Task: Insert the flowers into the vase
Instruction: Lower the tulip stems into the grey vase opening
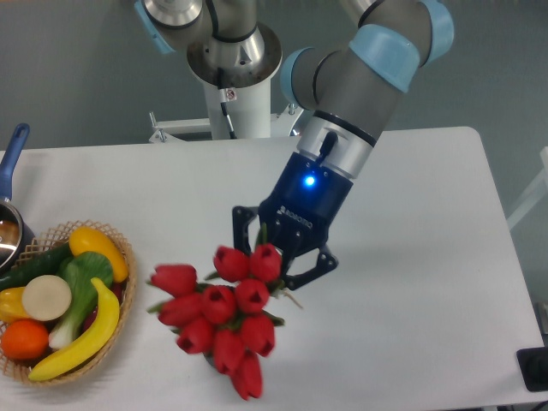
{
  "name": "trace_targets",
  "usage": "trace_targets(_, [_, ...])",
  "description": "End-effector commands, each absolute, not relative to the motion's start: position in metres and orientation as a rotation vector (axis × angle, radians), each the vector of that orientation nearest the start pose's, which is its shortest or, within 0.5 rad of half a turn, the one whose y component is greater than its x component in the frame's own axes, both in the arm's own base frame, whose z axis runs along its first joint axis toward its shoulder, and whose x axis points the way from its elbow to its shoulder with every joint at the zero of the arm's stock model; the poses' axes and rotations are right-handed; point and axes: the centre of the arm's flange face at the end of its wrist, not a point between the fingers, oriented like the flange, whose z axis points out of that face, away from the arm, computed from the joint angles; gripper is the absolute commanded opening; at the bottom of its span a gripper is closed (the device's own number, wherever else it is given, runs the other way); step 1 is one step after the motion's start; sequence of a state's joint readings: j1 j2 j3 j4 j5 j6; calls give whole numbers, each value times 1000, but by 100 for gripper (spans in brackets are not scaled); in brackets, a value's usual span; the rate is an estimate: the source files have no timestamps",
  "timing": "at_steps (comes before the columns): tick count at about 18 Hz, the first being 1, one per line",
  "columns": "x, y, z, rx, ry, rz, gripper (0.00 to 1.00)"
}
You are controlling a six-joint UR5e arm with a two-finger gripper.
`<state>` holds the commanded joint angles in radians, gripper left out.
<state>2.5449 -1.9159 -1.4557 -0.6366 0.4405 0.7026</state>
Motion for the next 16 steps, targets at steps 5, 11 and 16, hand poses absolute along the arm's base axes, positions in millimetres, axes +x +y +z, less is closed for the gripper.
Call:
trace_targets(5, [-394, 545, 504, -1850, 210, -343, 1])
trace_targets(11, [-400, 570, 479, -1859, 218, -385, 1])
trace_targets(16, [-400, 571, 469, -1866, 207, -402, 3])
